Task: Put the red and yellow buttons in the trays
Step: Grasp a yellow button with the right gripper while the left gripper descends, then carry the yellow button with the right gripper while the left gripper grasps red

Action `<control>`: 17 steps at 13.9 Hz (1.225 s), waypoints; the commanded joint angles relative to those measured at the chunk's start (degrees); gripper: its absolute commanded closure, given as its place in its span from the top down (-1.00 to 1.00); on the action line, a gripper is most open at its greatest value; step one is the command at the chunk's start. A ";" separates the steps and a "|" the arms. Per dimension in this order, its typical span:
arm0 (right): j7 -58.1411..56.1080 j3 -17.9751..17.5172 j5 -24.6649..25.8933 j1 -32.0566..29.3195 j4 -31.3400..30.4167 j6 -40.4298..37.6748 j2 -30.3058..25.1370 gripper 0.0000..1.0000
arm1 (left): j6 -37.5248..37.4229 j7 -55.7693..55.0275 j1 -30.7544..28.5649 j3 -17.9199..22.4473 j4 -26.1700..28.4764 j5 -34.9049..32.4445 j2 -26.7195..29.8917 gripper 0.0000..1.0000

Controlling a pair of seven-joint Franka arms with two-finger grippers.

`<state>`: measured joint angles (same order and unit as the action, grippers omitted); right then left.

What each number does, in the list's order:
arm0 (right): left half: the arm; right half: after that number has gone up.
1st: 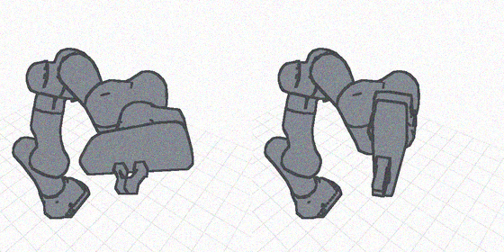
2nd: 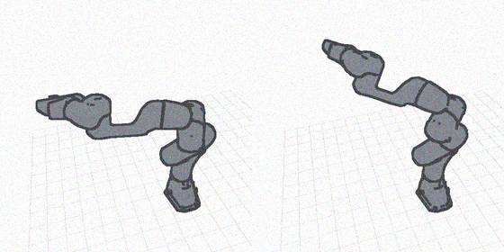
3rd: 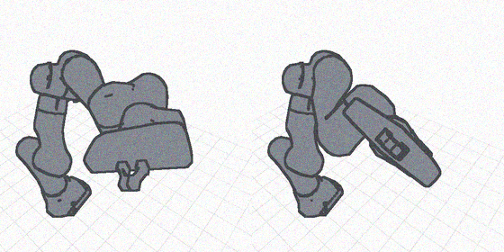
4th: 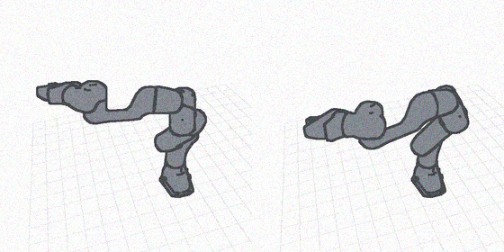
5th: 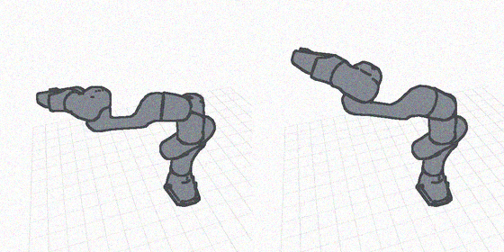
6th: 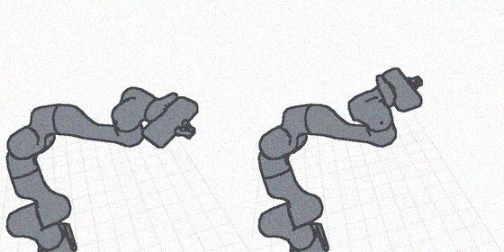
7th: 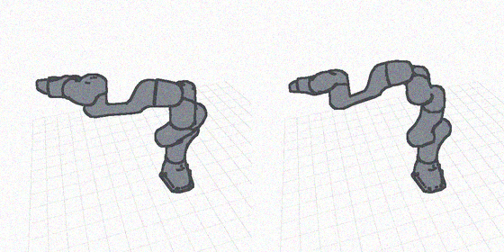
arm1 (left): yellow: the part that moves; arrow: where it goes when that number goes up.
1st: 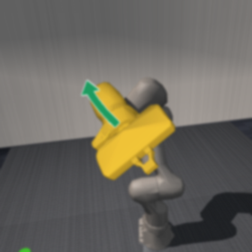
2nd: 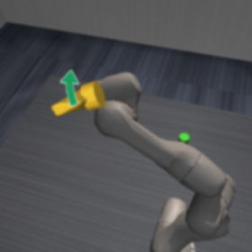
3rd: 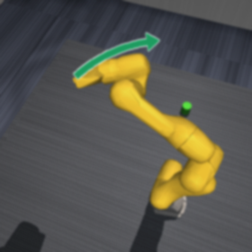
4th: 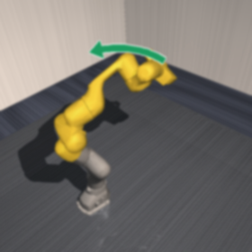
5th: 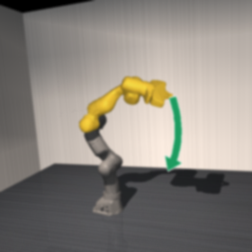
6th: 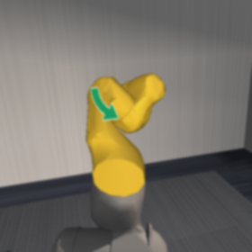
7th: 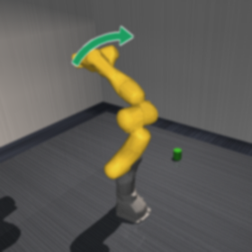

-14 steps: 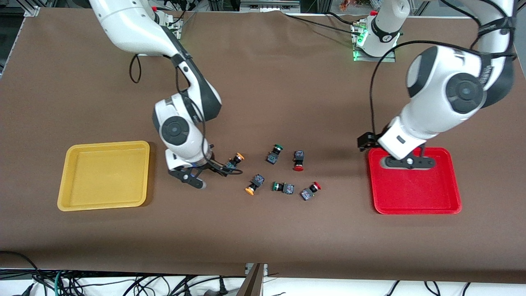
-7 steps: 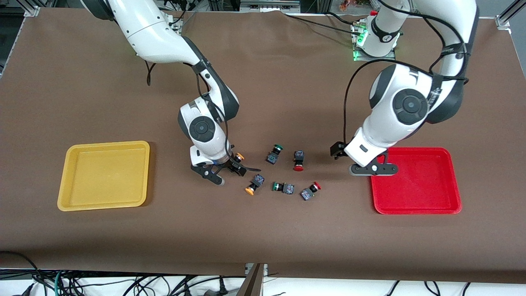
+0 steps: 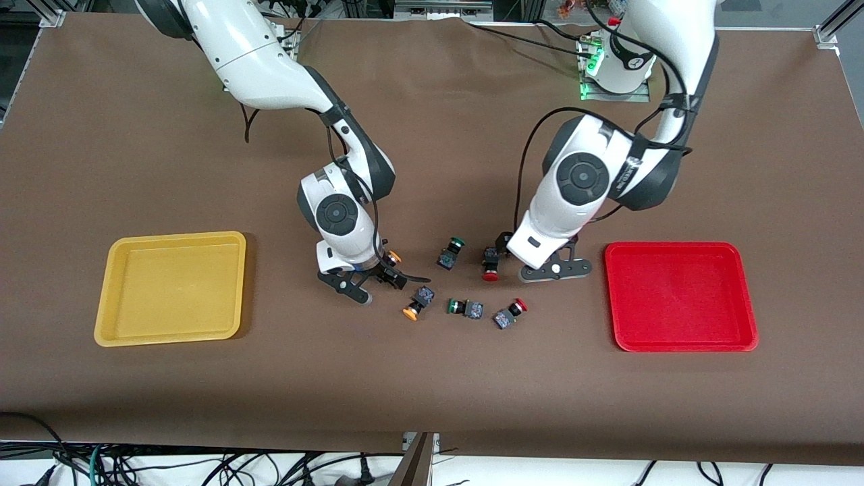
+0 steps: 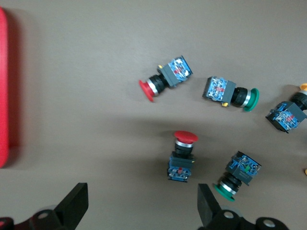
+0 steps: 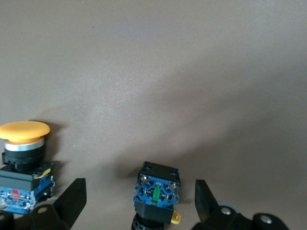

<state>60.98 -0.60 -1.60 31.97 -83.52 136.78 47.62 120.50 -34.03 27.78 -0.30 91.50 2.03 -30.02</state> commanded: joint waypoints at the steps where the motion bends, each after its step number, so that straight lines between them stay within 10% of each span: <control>1: 0.19 0.42 -0.16 0.64 -0.15 -0.02 0.11 0.73 | 4.29 -1.39 0.95 0.48 -0.35 -1.59 -4.07 1.00; 8: -0.77 0.42 -0.51 0.47 -0.68 -0.02 0.28 -0.51 | 11.86 -3.23 2.98 0.56 -0.09 -1.67 -12.70 1.00; 17: -27.00 0.51 -0.69 -12.34 0.29 -16.35 -6.48 -0.56 | 12.92 -3.93 3.68 0.48 0.35 -1.59 -13.58 1.00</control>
<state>42.86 0.77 -1.61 24.11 -82.36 124.75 44.26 133.69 -36.56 30.87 -0.27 91.77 1.99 -43.35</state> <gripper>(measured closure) 0.595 0.000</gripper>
